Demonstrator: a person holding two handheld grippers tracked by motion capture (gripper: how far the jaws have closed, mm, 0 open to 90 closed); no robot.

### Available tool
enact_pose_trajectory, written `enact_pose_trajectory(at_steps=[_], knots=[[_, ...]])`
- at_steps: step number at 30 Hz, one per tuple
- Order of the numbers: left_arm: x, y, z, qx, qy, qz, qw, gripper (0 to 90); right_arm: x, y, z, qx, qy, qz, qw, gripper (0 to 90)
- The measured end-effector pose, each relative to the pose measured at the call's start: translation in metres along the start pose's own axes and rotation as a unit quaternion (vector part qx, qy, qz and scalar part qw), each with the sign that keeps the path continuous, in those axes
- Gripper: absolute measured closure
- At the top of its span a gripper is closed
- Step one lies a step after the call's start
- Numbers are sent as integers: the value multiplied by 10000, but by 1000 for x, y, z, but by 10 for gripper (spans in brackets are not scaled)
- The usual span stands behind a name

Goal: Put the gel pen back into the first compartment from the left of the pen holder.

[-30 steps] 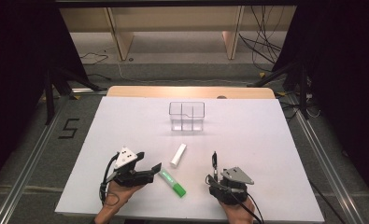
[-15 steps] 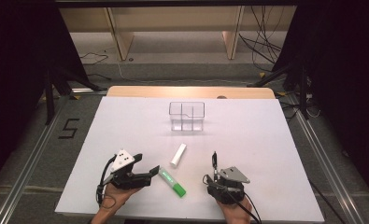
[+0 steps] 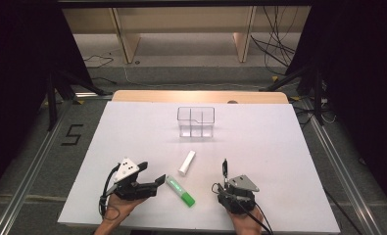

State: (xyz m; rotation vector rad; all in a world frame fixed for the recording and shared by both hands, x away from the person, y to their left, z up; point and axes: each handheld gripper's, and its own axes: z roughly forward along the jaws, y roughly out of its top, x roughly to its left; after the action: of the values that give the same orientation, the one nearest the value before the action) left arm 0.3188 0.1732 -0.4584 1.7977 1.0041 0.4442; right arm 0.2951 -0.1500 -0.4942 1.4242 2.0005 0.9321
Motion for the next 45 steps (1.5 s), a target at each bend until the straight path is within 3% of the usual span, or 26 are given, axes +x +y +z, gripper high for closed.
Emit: enact_pose_trajectory(at_steps=[18,45], knots=[[-4,0,-3,-26,-29,57,10000,181,2,-4,2,49,-221,67,9997,609],[-6,0,-2,-11,-35,107,9999,181,10,-6,2,27,-321,93,9994,708]])
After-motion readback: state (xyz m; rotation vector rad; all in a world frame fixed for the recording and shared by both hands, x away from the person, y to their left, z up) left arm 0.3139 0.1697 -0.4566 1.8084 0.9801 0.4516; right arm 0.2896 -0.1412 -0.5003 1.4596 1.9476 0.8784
